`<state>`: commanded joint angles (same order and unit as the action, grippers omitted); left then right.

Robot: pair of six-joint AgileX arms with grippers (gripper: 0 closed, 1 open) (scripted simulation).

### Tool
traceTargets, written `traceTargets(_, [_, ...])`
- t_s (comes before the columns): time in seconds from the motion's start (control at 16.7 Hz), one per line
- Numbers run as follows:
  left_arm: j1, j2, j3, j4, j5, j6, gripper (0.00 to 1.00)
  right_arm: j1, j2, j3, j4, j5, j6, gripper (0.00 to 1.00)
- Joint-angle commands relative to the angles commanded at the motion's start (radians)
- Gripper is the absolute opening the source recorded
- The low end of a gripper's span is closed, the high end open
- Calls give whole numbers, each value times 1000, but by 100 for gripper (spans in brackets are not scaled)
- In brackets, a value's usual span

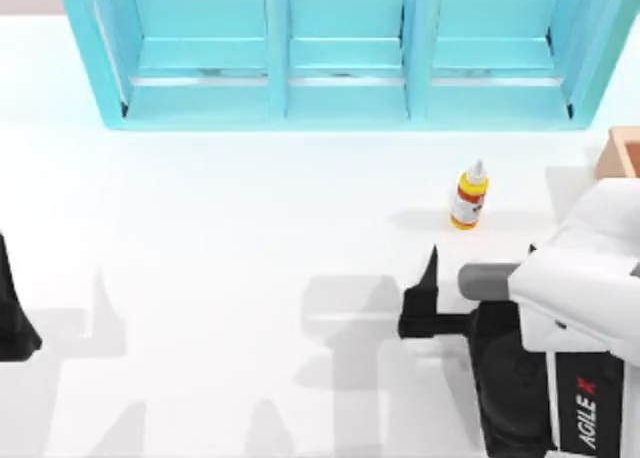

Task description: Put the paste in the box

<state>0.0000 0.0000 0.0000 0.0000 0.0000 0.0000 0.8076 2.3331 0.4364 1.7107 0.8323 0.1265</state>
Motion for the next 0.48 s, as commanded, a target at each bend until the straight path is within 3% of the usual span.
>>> traceTargets(0.48, [0,0,0,0,0,0,100,-1,43,21,49,7,-19,100])
